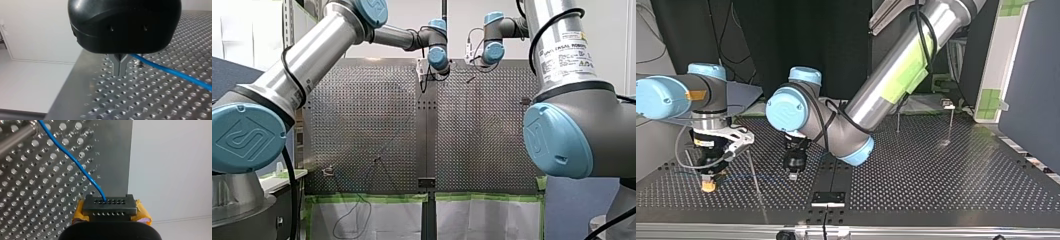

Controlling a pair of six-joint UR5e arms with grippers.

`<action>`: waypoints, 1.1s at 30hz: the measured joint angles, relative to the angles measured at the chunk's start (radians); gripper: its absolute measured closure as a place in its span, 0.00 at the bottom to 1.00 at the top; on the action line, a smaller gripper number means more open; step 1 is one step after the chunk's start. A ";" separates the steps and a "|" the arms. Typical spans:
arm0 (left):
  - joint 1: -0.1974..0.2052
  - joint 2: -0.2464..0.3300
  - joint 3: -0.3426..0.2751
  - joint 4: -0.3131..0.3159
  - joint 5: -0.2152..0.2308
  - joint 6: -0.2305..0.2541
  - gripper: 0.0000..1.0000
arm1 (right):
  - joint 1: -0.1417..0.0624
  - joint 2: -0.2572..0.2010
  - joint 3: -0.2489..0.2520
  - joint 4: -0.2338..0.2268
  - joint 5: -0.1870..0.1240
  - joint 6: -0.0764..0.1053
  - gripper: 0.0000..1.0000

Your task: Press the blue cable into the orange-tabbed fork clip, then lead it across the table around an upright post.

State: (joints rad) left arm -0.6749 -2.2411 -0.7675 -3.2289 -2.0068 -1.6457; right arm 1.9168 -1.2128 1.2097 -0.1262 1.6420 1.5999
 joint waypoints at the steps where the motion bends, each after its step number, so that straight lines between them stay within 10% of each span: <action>1: 0.000 -0.002 0.000 0.000 0.000 0.000 1.00 | -0.003 0.000 0.000 0.000 -0.002 0.002 1.00; 33: -0.017 -0.083 0.038 0.010 0.038 -0.009 1.00 | -0.067 0.002 0.039 -0.002 -0.016 0.020 1.00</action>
State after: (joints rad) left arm -0.6918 -2.3242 -0.7295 -3.2185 -1.9691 -1.6543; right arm 1.8496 -1.2111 1.2490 -0.1283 1.6258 1.6202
